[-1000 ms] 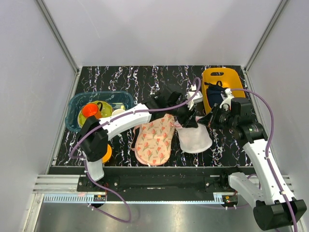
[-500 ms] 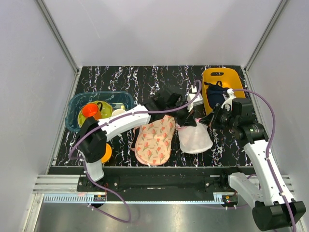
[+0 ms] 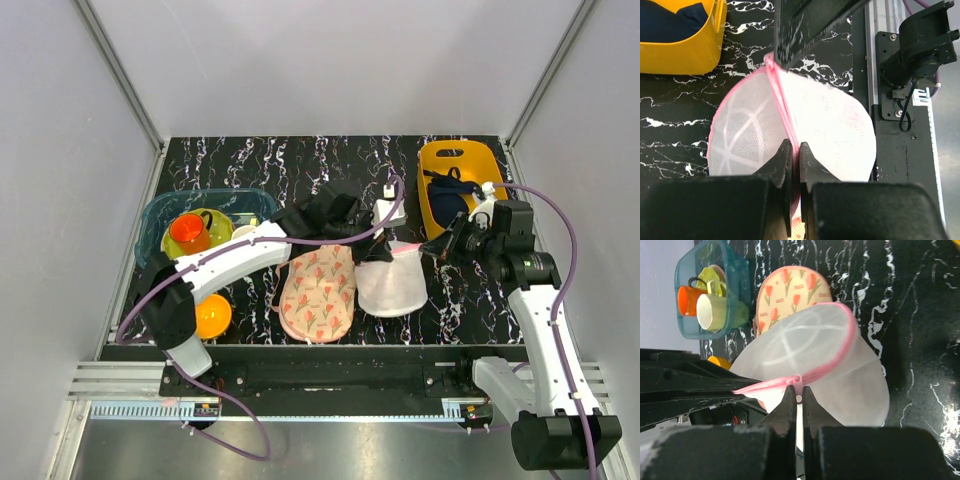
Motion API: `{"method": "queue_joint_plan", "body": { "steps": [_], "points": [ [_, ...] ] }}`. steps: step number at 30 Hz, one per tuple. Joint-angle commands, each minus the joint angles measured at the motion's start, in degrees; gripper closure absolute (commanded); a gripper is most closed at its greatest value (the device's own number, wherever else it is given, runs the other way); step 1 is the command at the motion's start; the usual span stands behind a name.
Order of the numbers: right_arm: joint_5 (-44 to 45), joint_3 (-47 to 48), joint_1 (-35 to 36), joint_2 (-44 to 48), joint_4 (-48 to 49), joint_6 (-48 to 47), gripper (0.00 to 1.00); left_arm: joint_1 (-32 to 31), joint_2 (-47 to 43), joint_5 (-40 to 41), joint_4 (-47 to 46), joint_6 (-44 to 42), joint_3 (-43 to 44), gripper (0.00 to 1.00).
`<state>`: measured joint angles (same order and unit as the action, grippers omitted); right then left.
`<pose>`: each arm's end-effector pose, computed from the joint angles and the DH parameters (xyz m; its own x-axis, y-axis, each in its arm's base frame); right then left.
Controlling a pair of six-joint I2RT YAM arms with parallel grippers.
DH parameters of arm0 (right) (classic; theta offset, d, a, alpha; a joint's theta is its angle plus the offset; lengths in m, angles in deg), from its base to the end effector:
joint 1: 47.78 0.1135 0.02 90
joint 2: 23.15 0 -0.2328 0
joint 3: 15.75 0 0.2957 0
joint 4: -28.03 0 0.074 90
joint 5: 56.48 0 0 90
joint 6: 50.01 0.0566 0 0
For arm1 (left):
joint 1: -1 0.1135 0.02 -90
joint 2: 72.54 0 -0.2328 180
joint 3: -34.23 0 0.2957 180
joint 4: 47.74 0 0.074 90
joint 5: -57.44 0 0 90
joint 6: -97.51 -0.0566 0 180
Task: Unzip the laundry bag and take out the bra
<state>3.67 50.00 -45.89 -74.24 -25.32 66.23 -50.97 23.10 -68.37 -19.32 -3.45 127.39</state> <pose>0.2549 0.0366 0.2925 -0.7447 0.3591 -0.5625 -0.0977 0.7752 0.6242 0.2457 -0.3679 0.2708 -0.1304 0.4169 -0.8995 0.9909 0.0253 -0.1319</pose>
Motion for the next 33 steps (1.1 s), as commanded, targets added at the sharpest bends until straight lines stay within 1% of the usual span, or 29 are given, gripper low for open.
{"method": "queue_joint_plan", "body": {
  "steps": [1,5,7,8,9,10,11,12,13,15,19,20,23,25,28,33],
  "points": [
    [5.32,-0.42,-3.91,-0.15,3.85,-2.51,1.00,2.30,-5.37,-3.65,2.01,-1.52,-1.82,1.00],
    [3.31,-1.39,-4.44,0.20,4.64,-1.81,1.00,4.68,-7.65,-4.17,-0.79,-0.29,-3.66,1.00],
    [-0.80,-1.48,-4.35,0.55,5.96,0.20,1.00,5.12,-7.57,-4.35,-2.73,1.11,-4.02,1.00],
    [-2.22,-1.57,-4.35,0.73,7.36,1.17,1.00,5.12,-7.13,-4.18,-2.91,1.73,-3.15,0.81],
    [-3.45,-1.66,-4.35,0.90,8.07,1.97,1.00,5.12,-5.74,-4.35,-1.78,2.52,-2.18,0.55],
    [-4.94,-1.75,-4.35,1.17,8.60,3.10,1.00,5.03,-4.59,-4.61,-0.55,3.31,-0.87,0.38],
    [-5.13,-1.49,-4.35,1.34,8.51,3.38,1.00,4.94,-3.71,-4.97,0.59,3.75,2.02,0.31],
    [-5.31,-1.31,-4.35,1.69,8.17,3.38,1.00,5.03,-2.40,-5.06,1.56,4.80,3.00,0.24],
    [-5.40,-0.87,-4.35,1.78,7.81,3.47,1.00,4.94,-2.12,-5.14,1.40,5.16,3.71,0.20],
    [-5.49,-0.17,-4.35,2.22,6.58,3.38,1.00,4.33,-1.60,-4.53,-0.27,6.12,4.59,0.17],
    [-6.28,0.63,-4.35,2.22,5.09,2.68,1.00,2.14,1.03,-2.86,-1.07,7.27,7.93,0.16],
    [-6.19,0.63,-4.35,2.22,4.82,2.59,1.00,1.78,1.65,-1.29,-1.33,7.62,8.72,0.16],
    [-6.63,0.54,-4.35,2.57,4.73,2.68,1.00,0.38,4.82,2.48,-1.15,8.41,11.71,0.17],
    [-6.80,0.54,-4.35,2.75,4.56,2.68,1.00,0.02,6.40,3.20,-1.50,8.94,13.21,0.18],
    [-7.24,0.54,-4.35,3.01,4.38,2.59,1.00,-0.07,7.37,3.64,-4.83,9.47,13.12,0.19],
    [-8.03,-0.07,-4.35,3.37,4.65,3.03,1.00,-0.24,9.39,3.47,-5.11,9.29,14.35,0.23]
  ]
}}
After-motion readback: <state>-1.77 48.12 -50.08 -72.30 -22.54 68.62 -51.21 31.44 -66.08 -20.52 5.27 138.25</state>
